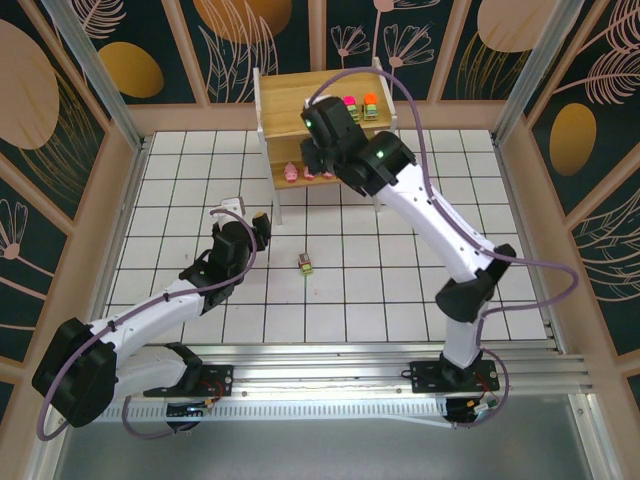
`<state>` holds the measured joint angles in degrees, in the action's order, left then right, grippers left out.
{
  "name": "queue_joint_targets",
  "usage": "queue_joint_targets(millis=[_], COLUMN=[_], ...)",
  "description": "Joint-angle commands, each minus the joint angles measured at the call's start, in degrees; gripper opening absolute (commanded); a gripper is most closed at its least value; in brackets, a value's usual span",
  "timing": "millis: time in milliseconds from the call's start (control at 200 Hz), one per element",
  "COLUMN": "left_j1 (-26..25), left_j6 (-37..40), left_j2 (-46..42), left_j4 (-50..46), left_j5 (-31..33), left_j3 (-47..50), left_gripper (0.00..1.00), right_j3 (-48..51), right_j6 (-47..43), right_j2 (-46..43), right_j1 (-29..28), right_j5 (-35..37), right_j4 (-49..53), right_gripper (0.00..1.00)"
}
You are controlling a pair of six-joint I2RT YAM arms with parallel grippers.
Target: Place and organize the plastic toys onto the shelf
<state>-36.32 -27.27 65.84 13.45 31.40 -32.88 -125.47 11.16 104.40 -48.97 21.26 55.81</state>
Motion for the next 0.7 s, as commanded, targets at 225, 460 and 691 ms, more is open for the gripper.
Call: queue_joint_targets(millis=[225, 460, 691], left_j1=[0.37, 0.31, 0.37], left_j6=[1.14, 2.11, 2.24], left_j2=[1.92, 2.58, 2.58], left_j4=[0.84, 0.35, 0.17], left_j5=[-3.07, -4.15, -3.93], left_j3=[-1.16, -1.75, -1.78], left_gripper=[0.71, 0.71, 0.72], right_j3=[29.49, 44.19, 47.04], right_j6=[6.77, 5.97, 4.34], right_j2=[-12.38, -10.44, -4.63], right_j1=[-0.18, 3.07, 3.76], right_j5=[-11.84, -23.13, -28.61], right_j4=[1.99, -2.64, -5.22], right_gripper=[0.19, 0.18, 0.18])
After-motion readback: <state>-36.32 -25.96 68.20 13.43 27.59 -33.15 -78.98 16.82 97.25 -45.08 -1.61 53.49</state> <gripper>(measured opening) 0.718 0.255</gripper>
